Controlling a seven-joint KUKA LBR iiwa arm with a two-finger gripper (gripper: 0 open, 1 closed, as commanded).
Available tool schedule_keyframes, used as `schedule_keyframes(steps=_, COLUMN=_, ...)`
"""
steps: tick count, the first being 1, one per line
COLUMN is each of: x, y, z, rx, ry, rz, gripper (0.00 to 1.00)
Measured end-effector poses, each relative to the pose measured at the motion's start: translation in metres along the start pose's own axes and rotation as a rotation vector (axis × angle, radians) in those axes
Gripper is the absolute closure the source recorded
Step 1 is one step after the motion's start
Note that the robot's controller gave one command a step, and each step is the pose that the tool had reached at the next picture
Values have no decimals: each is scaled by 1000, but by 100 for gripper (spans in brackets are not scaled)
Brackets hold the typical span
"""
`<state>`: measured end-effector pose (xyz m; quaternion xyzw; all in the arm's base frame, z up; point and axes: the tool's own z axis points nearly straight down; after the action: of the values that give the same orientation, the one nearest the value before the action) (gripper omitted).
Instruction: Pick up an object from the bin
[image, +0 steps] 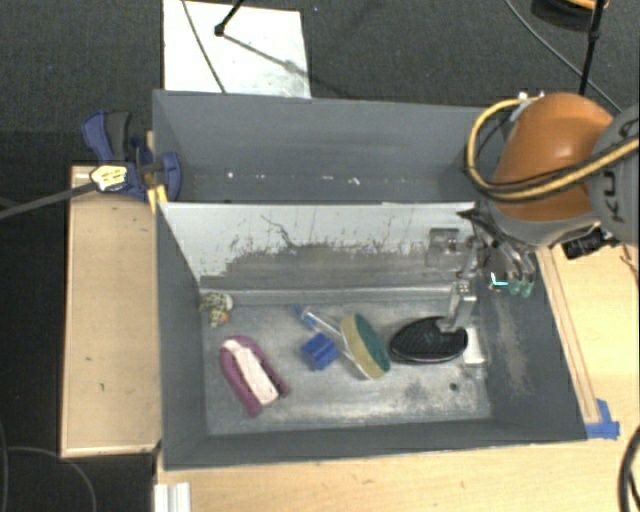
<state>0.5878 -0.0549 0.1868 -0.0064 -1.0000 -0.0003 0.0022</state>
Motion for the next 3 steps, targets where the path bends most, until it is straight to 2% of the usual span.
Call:
schedule_keyframes(steps=1, x=37, y=3, z=120, rx=-1, ry=2, rz=154, gripper=0)
schedule_keyframes(steps=2, x=107, y=-80, z=116, rx=-13, ry=-8, rz=270, gripper=0)
schedule_keyframes(steps=3, x=107, y=-81, z=116, rx=-9, ry=-7, rz=269, gripper=100)
